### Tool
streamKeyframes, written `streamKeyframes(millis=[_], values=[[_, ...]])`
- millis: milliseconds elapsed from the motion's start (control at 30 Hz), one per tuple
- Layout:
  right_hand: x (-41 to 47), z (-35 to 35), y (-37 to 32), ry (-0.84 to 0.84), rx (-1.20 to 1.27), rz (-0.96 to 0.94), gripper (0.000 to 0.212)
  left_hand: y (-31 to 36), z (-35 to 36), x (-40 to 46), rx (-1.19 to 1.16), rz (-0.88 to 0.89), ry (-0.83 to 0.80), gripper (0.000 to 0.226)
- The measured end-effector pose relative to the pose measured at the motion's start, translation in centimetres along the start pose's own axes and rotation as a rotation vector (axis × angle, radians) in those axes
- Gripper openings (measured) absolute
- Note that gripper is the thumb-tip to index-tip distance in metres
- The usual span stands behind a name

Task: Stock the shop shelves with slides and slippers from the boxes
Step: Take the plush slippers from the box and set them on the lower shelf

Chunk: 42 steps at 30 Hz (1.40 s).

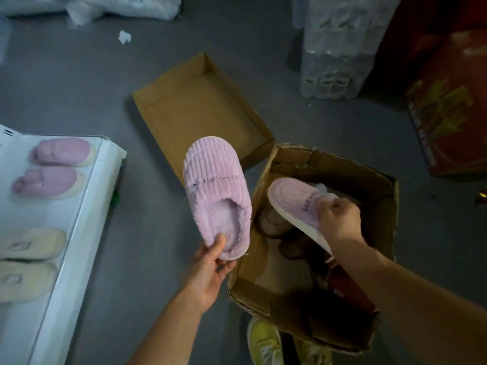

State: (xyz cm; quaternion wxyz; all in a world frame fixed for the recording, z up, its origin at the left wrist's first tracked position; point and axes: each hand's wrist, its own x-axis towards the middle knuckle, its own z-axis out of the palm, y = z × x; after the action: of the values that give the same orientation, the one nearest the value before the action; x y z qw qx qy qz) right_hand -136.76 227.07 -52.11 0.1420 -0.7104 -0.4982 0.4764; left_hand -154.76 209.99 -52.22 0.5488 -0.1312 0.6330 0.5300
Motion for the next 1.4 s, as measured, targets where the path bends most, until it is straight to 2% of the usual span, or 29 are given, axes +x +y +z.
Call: streamKeyframes(millis=[67,133,200,300,333,433,600,700,833,900,1000,1200,1267,1400], values=[[-1.4,0.3,-2.4,-0.006,0.394,0.29,0.032,0.6,0.4,-1.2,-0.005,-0.003,0.0,0.05],[-3.5,0.8,-4.8,-0.06,0.624,0.428,0.042,1.1,1.0,-2.5,0.008,-0.021,-0.015,0.045],[-5.3,1.5,-6.6,-0.199,0.811,0.458,0.04,1.6,1.7,-3.9,0.022,-0.03,-0.02,0.037],[-7.9,2.1,-9.7,-0.401,0.97,0.411,0.007,3.0,3.0,-6.3,-0.021,-0.038,-0.003,0.02],[-8.7,2.0,-10.8,-0.432,0.973,0.383,0.008,3.5,3.2,-7.1,-0.035,-0.034,0.011,0.015],[-10.9,1.2,-13.7,-0.476,0.902,0.266,0.029,5.6,3.3,-9.6,-0.036,-0.003,0.053,0.011],[-15.1,-0.4,-17.4,-0.603,0.763,0.03,0.034,8.8,2.7,-14.9,-0.061,0.066,0.097,0.017],[-17.8,-0.9,-19.1,-0.64,0.59,-0.115,0.039,9.9,2.4,-18.0,-0.06,0.106,0.109,0.024],[-21.4,-1.1,-21.0,-0.534,0.318,-0.261,0.037,10.5,1.6,-22.4,-0.06,0.125,0.132,0.033],[-23.4,-1.1,-21.9,-0.505,0.219,-0.321,0.029,10.4,1.1,-24.9,-0.056,0.133,0.144,0.038],[-26.2,-1.0,-22.4,-0.533,0.147,-0.401,0.014,9.8,0.0,-28.5,-0.033,0.171,0.153,0.062],[-32.6,-1.6,-19.5,-0.655,0.021,-0.562,0.013,6.8,-7.1,-35.5,-0.227,0.337,0.209,0.068],[-35.4,-2.2,-18.2,-0.706,-0.001,-0.595,0.012,5.4,-10.1,-38.2,-0.339,0.376,0.267,0.061],[-42.9,-3.4,-14.7,-0.846,-0.042,-0.662,0.014,0.8,-15.9,-44.9,-0.467,0.448,0.379,0.03]])
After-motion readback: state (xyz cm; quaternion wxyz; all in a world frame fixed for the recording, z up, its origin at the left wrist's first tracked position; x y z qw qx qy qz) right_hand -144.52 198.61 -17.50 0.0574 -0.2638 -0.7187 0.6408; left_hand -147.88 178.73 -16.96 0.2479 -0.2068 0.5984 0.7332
